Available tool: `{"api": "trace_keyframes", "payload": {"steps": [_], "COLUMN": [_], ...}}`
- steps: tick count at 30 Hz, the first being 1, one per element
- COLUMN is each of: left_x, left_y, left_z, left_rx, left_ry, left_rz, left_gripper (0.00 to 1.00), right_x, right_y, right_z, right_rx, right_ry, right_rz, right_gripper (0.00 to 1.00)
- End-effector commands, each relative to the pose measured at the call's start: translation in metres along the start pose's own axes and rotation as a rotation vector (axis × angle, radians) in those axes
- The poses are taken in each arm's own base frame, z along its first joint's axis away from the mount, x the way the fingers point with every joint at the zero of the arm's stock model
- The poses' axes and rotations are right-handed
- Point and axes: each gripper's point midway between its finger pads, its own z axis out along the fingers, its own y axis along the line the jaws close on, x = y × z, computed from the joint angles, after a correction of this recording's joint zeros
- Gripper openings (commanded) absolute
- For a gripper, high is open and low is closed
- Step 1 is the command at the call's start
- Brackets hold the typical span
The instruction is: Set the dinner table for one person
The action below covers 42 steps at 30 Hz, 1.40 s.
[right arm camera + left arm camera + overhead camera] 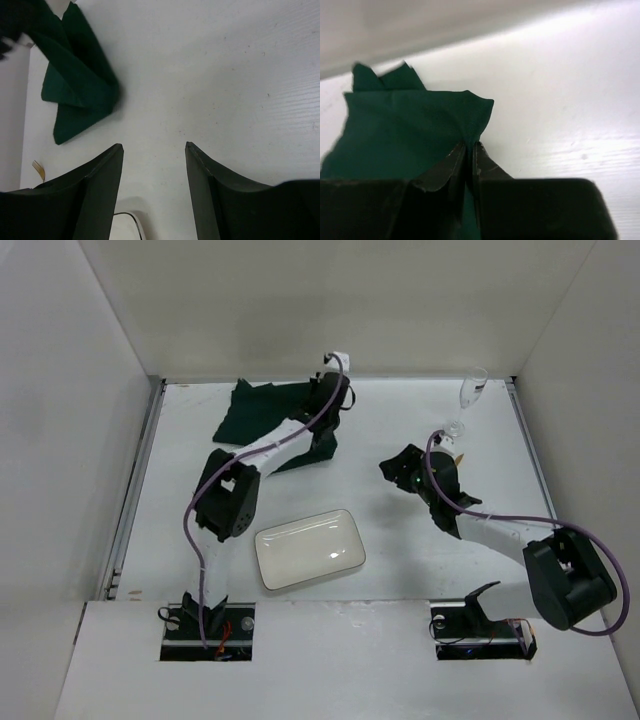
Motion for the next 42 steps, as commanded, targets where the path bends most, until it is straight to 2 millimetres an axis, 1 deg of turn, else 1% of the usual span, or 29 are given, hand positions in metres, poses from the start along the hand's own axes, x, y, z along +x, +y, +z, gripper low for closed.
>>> {"api": "trace_keyframes", "payload": {"steps": [1, 2, 3, 4, 5, 6, 7, 8, 9, 10, 12, 13, 15, 16, 17, 19, 21, 23, 27, 30, 34, 36, 38, 40, 41, 42], "left_x": [-0.171, -0.181, -0.185, -0.185, -0.178, -0.172, -0.159, -0.141, -0.118, -0.098, -0.037, -0.015, 0.048, 0.074, 0.091, 0.115, 0.126, 0.132, 0.145, 0.157, 0.171, 0.176, 0.181, 0.186, 0.187, 0.189], "left_y": [0.079, 0.102, 0.119, 0.139, 0.157, 0.17, 0.188, 0.202, 0.214, 0.219, 0.23, 0.232, 0.237, 0.239, 0.238, 0.24, 0.24, 0.24, 0.243, 0.241, 0.234, 0.228, 0.223, 0.221, 0.221, 0.219], "left_z": [-0.08, -0.09, -0.097, -0.104, -0.109, -0.113, -0.118, -0.121, -0.124, -0.127, -0.131, -0.133, -0.135, -0.135, -0.134, -0.13, -0.129, -0.129, -0.131, -0.133, -0.128, -0.127, -0.125, -0.124, -0.123, -0.123], "left_rx": [-0.003, -0.029, -0.047, -0.069, -0.092, -0.112, -0.14, -0.163, -0.186, -0.199, -0.236, -0.247, -0.292, -0.309, -0.319, -0.33, -0.335, -0.341, -0.363, -0.363, -0.362, -0.352, -0.35, -0.354, -0.355, -0.355], "left_ry": [-0.335, -0.362, -0.377, -0.39, -0.397, -0.404, -0.411, -0.406, -0.392, -0.377, -0.339, -0.326, -0.264, -0.228, -0.197, -0.147, -0.128, -0.119, -0.105, -0.087, -0.048, -0.031, -0.018, -0.012, -0.012, -0.008], "left_rz": [-0.298, -0.34, -0.374, -0.415, -0.45, -0.483, -0.532, -0.576, -0.618, -0.646, -0.733, -0.771, -0.862, -0.903, -0.915, -0.931, -0.936, -0.938, -0.963, -0.983, -1.012, -1.031, -1.045, -1.06, -1.066, -1.068], "left_gripper": [0.0, 0.0, 0.0, 0.0, 0.0, 0.0, 0.0, 0.0, 0.0, 0.0, 0.01, 0.02, 0.03, 0.03, 0.03, 0.03, 0.03, 0.03, 0.04, 0.05, 0.05, 0.05, 0.05, 0.05, 0.05, 0.05], "right_x": [-0.018, -0.015, -0.015, -0.014, -0.014, -0.014, -0.014, -0.014, -0.014, -0.013, -0.009, -0.006, 0.001, 0.004, 0.008, 0.016, 0.028, 0.038, 0.059, 0.07, 0.075, 0.079, 0.085, 0.096, 0.1, 0.097], "right_y": [0.017, 0.017, 0.017, 0.016, 0.016, 0.017, 0.016, 0.015, 0.014, 0.015, 0.016, 0.017, 0.021, 0.024, 0.027, 0.034, 0.042, 0.041, 0.025, 0.011, -0.003, -0.008, -0.006, 0.001, 0.006, 0.01], "right_z": [0.003, 0.005, 0.006, 0.006, 0.006, 0.006, 0.006, 0.007, 0.008, 0.009, 0.012, 0.014, 0.018, 0.02, 0.021, 0.028, 0.037, 0.045, 0.056, 0.053, 0.045, 0.043, 0.047, 0.054, 0.059, 0.063], "right_rx": [-0.058, -0.059, -0.059, -0.057, -0.057, -0.057, -0.053, -0.049, -0.047, -0.046, -0.045, -0.047, -0.05, -0.049, -0.05, -0.048, -0.036, 0.003, 0.097, 0.141, 0.187, 0.207, 0.195, 0.161, 0.132, 0.105], "right_ry": [-0.06, -0.051, -0.046, -0.042, -0.042, -0.044, -0.045, -0.045, -0.043, -0.04, -0.028, -0.017, 0.002, 0.013, 0.022, 0.048, 0.096, 0.136, 0.228, 0.253, 0.255, 0.266, 0.292, 0.344, 0.371, 0.381], "right_rz": [0.006, 0.005, 0.005, 0.003, 0.001, 0.001, -0.002, -0.002, -0.002, -0.003, -0.008, -0.011, -0.023, -0.034, -0.042, -0.058, -0.083, -0.101, -0.118, -0.099, -0.1, -0.103, -0.095, -0.074, -0.055, -0.029], "right_gripper": [0.59, 0.59, 0.59, 0.59, 0.59, 0.6, 0.61, 0.62, 0.62, 0.62, 0.63, 0.63, 0.65, 0.67, 0.68, 0.72, 0.76, 0.76, 0.73, 0.69, 0.67, 0.66, 0.66, 0.62, 0.56, 0.44]}}
